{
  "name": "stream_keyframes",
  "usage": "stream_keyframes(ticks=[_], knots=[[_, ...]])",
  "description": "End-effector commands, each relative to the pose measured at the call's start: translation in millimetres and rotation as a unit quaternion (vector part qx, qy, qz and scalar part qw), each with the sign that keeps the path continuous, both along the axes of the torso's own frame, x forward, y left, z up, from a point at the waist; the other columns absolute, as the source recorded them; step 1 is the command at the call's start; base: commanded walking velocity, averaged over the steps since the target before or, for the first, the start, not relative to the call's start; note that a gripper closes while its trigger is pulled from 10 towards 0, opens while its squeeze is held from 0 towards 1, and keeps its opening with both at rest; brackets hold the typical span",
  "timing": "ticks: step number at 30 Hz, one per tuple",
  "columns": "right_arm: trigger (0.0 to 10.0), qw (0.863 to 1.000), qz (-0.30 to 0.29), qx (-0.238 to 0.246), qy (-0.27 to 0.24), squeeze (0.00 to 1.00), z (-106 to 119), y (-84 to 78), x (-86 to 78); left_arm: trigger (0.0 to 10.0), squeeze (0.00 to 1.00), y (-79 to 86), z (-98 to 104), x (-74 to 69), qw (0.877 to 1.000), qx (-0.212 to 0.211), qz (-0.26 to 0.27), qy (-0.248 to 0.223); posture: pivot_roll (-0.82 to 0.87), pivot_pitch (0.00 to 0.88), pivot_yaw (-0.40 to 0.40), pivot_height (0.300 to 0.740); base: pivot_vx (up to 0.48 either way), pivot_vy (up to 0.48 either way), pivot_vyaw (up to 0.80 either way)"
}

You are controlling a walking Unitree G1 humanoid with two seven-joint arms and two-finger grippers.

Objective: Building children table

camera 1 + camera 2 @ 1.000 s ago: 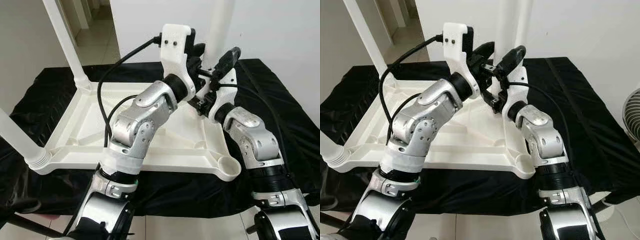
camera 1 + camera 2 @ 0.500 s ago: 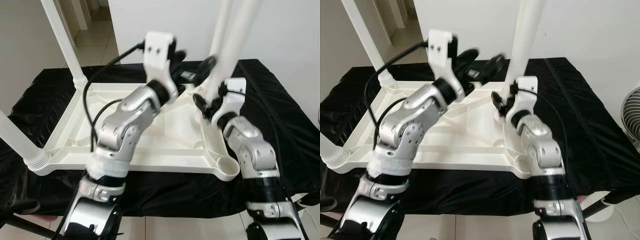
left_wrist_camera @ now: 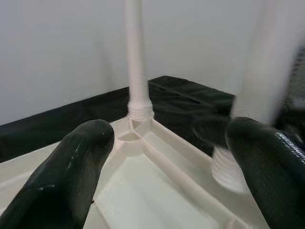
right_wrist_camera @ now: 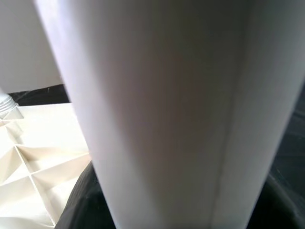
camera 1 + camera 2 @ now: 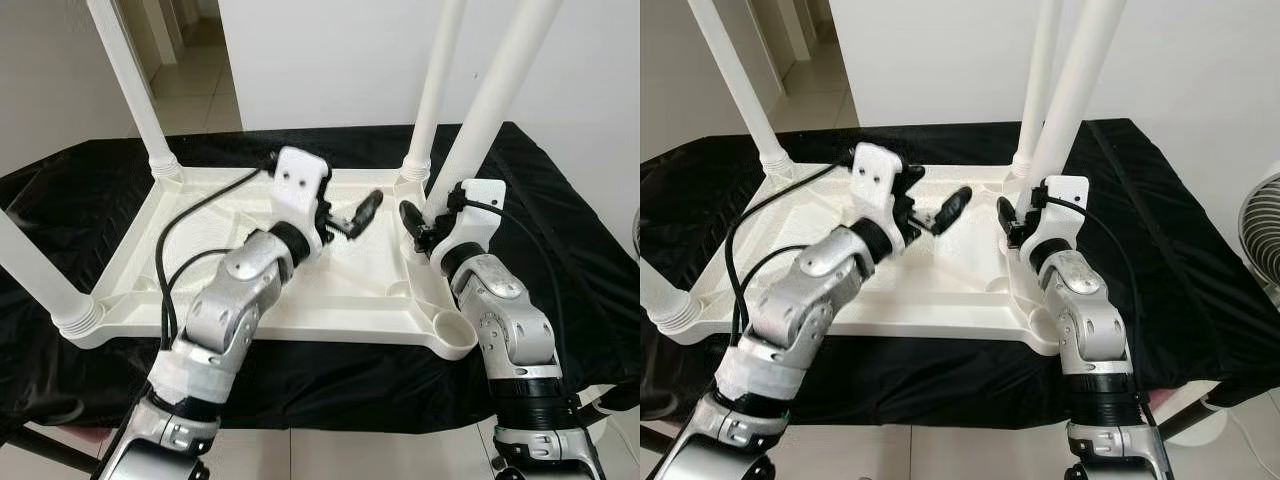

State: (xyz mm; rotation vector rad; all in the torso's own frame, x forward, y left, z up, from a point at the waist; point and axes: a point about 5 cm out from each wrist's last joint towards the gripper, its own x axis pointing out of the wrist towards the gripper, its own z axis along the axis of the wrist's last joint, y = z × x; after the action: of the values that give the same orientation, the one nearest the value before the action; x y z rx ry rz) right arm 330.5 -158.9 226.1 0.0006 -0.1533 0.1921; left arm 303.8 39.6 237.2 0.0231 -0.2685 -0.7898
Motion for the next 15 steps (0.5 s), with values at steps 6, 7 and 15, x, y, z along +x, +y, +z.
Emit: stream_keyframes(ticks=[6,7,15], knots=[[10.0,1.0,-0.017,-0.002,-0.02,0.0,7,-10.1,-1.6,10.0,0.0,-13.1,-25,-19.9,0.99,0.084,-0.111,-0.026,0.0,0.036,0.032,0.74,0.0,0.0,0.0],[10.0,1.0,-0.018,-0.006,-0.02,0.0,8,-12.4,-2.0,10.0,0.0,-15.1,-31,-21.9,0.987,0.1,-0.12,-0.028,0.0,0.036,0.032,0.74,0.0,0.0,0.0],[10.0,0.999,-0.027,-0.017,-0.02,0.0,7,-21.1,-5.3,10.0,0.0,-22.3,-57,-27.2,0.974,0.17,-0.144,-0.032,-0.02,0.042,0.042,0.74,0.0,0.0,0.0]])
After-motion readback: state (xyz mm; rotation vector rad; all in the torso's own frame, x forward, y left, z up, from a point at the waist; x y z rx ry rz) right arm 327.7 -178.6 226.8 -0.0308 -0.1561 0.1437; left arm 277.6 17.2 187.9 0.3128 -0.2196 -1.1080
